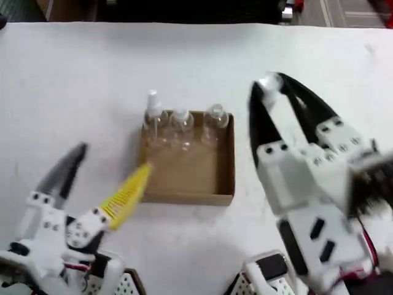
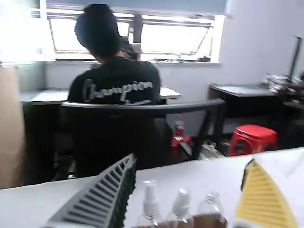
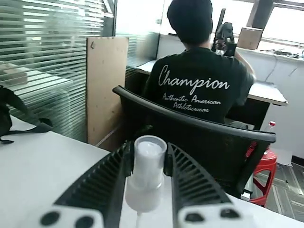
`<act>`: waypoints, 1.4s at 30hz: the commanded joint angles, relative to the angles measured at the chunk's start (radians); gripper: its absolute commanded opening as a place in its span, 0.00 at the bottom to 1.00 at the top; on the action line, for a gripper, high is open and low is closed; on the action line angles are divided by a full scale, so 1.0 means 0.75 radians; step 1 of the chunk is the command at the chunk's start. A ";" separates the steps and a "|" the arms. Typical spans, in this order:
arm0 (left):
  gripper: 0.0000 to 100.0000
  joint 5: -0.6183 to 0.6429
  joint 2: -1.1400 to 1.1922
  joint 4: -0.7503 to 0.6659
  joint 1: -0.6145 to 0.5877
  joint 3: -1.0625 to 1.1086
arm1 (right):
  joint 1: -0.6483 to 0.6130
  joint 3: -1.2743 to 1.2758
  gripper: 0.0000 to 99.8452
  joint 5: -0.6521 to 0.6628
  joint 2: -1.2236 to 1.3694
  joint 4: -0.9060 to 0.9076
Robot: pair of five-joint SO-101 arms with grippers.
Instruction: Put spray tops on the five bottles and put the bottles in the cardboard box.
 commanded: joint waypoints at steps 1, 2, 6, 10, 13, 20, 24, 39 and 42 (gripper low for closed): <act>0.33 -0.074 0.013 0.098 0.343 -0.057 | -0.050 -0.035 0.02 -0.012 0.085 -0.062; 0.33 -0.074 0.013 0.104 0.373 -0.057 | -0.073 -0.037 0.02 -0.012 0.095 -0.071; 0.33 -0.076 0.013 0.088 0.394 -0.057 | -0.224 -0.037 0.02 -0.012 0.105 -0.138; 0.33 -0.074 0.013 0.074 0.394 -0.047 | -0.388 -0.023 0.02 -0.012 0.148 -0.138; 0.33 -0.076 0.013 0.074 0.382 -0.045 | -0.484 -0.027 0.02 -0.012 0.191 -0.103; 0.33 -0.080 0.011 0.039 0.318 0.074 | -0.674 -0.031 0.02 -0.012 0.204 0.028; 0.33 -0.070 0.011 -0.078 0.136 0.184 | -0.682 -0.029 0.02 -0.012 0.181 0.142; 0.33 -0.065 0.011 -0.143 0.071 0.256 | -0.682 -0.023 0.02 -0.012 0.107 0.261; 0.33 -0.065 0.011 -0.143 0.069 0.256 | -0.678 -0.025 0.02 -0.012 0.105 0.289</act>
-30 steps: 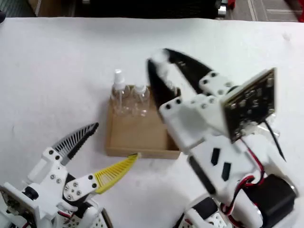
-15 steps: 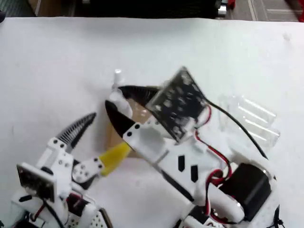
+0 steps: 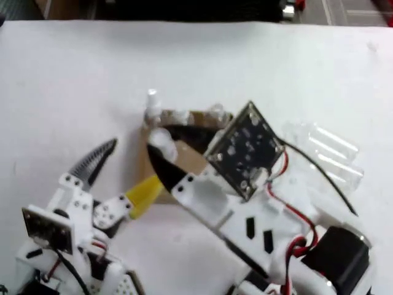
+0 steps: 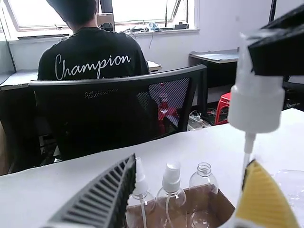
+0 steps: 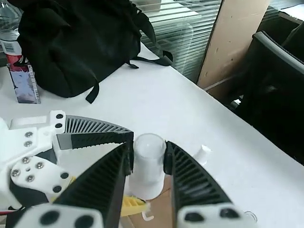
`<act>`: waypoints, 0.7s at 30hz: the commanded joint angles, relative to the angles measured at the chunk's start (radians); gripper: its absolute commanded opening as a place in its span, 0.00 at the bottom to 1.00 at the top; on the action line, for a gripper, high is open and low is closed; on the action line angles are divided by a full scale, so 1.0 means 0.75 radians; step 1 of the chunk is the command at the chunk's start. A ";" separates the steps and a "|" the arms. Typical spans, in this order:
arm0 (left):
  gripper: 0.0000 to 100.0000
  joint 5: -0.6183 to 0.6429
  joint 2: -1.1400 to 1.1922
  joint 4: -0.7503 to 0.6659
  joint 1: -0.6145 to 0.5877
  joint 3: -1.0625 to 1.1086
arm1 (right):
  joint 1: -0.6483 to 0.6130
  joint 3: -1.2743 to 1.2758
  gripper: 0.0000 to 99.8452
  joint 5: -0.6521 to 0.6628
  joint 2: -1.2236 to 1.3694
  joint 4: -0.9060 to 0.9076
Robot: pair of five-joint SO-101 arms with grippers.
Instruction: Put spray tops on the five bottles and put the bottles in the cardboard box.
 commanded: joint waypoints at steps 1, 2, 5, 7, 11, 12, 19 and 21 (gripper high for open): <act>0.33 0.002 0.009 -0.035 -0.019 0.000 | -0.005 -0.027 0.02 -0.012 -0.021 0.038; 0.33 0.002 0.009 -0.033 -0.019 0.000 | -0.005 -0.025 0.02 -0.010 -0.021 0.046; 0.33 0.002 0.009 -0.014 -0.019 0.000 | -0.003 -0.027 0.02 -0.010 -0.021 0.062; 0.33 0.002 0.009 -0.006 -0.019 0.002 | -0.003 -0.031 0.02 -0.010 -0.024 0.064; 0.33 0.002 0.009 0.002 -0.021 0.002 | -0.003 -0.031 0.02 -0.008 -0.024 0.064; 0.33 0.002 0.009 0.002 -0.034 0.002 | -0.003 -0.029 0.02 -0.006 -0.024 0.064; 0.33 0.002 0.009 0.047 -0.101 0.000 | 0.044 -0.025 0.02 -0.002 -0.011 0.077; 0.33 0.043 0.009 0.088 -0.095 0.000 | 0.091 -0.025 0.02 -0.002 -0.007 0.038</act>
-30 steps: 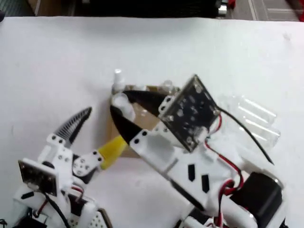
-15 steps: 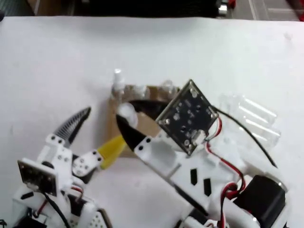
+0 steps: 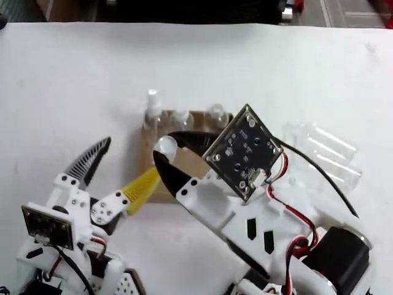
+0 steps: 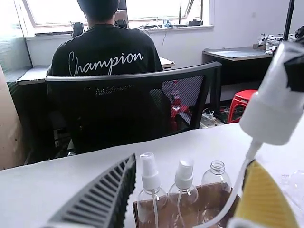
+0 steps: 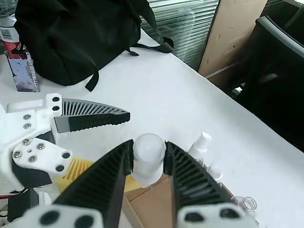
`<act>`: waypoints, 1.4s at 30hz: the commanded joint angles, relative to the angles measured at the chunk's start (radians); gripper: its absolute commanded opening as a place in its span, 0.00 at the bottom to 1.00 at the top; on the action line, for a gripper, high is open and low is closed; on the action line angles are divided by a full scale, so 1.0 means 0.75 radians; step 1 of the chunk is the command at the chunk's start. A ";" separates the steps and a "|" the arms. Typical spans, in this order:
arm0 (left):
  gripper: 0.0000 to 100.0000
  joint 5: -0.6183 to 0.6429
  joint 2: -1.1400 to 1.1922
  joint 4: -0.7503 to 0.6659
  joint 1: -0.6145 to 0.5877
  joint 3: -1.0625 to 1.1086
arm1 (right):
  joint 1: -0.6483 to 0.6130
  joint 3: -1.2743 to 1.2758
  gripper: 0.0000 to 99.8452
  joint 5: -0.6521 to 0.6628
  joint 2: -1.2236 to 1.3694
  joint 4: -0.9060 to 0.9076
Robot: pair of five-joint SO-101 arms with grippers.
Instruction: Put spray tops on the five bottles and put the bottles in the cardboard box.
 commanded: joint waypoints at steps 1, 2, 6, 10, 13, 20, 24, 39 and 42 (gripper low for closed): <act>0.33 0.078 0.009 0.080 0.005 0.000 | 0.101 -0.023 0.02 -0.002 0.001 -0.069; 0.33 0.104 0.009 0.100 0.032 -0.002 | 0.152 -0.020 0.02 -0.002 0.003 -0.116; 0.33 0.110 0.007 0.172 0.189 -0.002 | 0.404 -0.014 0.02 -0.006 0.118 -0.304; 0.33 0.110 0.007 0.176 0.138 0.002 | 0.598 -0.023 0.02 -0.004 0.308 -0.351; 0.33 0.110 0.007 0.149 -0.046 0.002 | 0.686 -0.086 0.02 -0.002 0.410 -0.349; 0.33 0.276 0.007 -0.221 -0.512 0.229 | 0.748 -0.280 0.02 -0.004 0.549 -0.304; 0.33 0.411 0.007 -0.495 -0.645 0.421 | 0.750 -0.284 0.02 -0.008 0.613 -0.273; 0.28 0.458 0.007 -0.536 -0.678 0.454 | 0.713 -0.284 0.02 -0.010 0.588 -0.163; 0.27 0.458 0.007 -0.536 -0.678 0.456 | 0.705 -0.284 0.02 -0.012 0.607 -0.169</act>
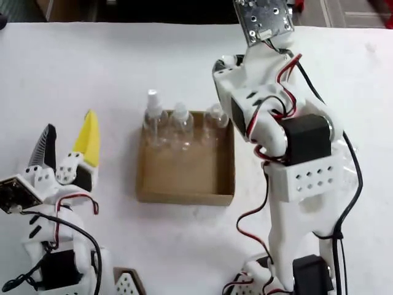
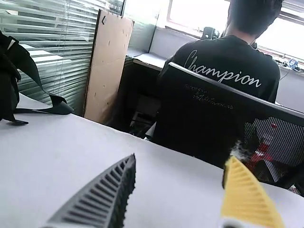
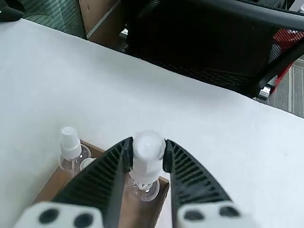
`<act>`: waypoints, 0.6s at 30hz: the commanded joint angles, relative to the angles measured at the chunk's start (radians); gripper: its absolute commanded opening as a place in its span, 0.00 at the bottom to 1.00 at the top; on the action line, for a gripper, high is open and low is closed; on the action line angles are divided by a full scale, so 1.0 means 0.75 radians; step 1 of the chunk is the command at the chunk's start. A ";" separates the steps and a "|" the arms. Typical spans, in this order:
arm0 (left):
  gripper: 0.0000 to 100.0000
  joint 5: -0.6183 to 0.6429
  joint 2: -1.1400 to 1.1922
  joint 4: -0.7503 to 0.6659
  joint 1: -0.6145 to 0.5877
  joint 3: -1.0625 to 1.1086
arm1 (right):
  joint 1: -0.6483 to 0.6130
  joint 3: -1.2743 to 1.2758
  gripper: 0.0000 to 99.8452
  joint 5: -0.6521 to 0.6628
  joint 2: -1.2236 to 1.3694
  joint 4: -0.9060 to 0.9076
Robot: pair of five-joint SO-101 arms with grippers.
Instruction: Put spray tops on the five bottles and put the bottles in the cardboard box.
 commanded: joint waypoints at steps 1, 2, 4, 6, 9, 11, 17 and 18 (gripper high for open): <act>0.27 0.014 -0.007 -0.037 -0.013 -0.004 | -0.015 -0.055 0.02 -0.012 0.011 -0.003; 0.27 0.012 -0.007 -0.037 -0.013 -0.004 | -0.015 -0.055 0.02 -0.012 0.015 -0.011; 0.27 0.012 -0.007 -0.037 -0.013 -0.004 | -0.009 -0.055 0.02 -0.012 0.028 -0.021; 0.27 0.012 -0.007 -0.037 -0.011 -0.004 | -0.007 -0.051 0.02 -0.012 0.044 -0.026; 0.27 0.012 -0.007 -0.037 -0.007 -0.004 | -0.007 -0.047 0.02 -0.012 0.079 -0.038; 0.27 0.012 -0.007 -0.037 -0.007 -0.004 | -0.007 -0.047 0.02 -0.012 0.111 -0.040; 0.27 0.012 -0.007 -0.037 -0.007 -0.004 | -0.007 -0.047 0.02 -0.012 0.202 -0.071; 0.27 0.012 -0.007 -0.037 -0.009 -0.004 | -0.007 -0.047 0.02 -0.012 0.212 -0.087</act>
